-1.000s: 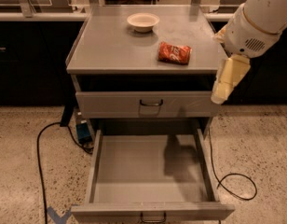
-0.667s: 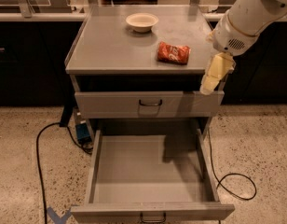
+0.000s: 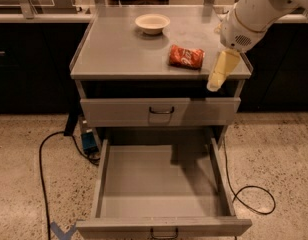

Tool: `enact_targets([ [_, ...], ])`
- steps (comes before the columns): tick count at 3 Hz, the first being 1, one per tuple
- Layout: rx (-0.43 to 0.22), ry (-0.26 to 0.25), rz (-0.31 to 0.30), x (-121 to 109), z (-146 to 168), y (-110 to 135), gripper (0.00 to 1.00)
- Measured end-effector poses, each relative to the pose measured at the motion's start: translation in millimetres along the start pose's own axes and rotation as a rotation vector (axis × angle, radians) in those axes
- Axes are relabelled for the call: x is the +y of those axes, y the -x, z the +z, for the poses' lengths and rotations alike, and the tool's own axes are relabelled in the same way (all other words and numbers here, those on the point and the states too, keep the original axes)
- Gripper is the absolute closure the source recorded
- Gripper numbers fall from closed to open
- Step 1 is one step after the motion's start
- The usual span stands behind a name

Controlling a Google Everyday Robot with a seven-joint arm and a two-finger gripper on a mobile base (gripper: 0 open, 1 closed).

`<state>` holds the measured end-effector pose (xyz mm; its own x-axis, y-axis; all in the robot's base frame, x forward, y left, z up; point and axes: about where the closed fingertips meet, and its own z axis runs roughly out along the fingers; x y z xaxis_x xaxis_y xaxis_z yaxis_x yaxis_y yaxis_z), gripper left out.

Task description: Place coke can into middle drawer

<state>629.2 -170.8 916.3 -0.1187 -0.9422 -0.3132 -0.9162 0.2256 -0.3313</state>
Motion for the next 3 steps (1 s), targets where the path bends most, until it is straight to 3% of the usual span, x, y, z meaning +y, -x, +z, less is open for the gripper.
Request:
enact_targets([
  [1,-0.01,-0.117,-0.035,-48.0,21.1,31.0,0.0],
  [2,-0.027,-0.172,-0.063,-81.5,47.7,61.5,0.0],
  [3,-0.017,-0.148,-0.056,-111.4,89.9,78.1,0.0],
])
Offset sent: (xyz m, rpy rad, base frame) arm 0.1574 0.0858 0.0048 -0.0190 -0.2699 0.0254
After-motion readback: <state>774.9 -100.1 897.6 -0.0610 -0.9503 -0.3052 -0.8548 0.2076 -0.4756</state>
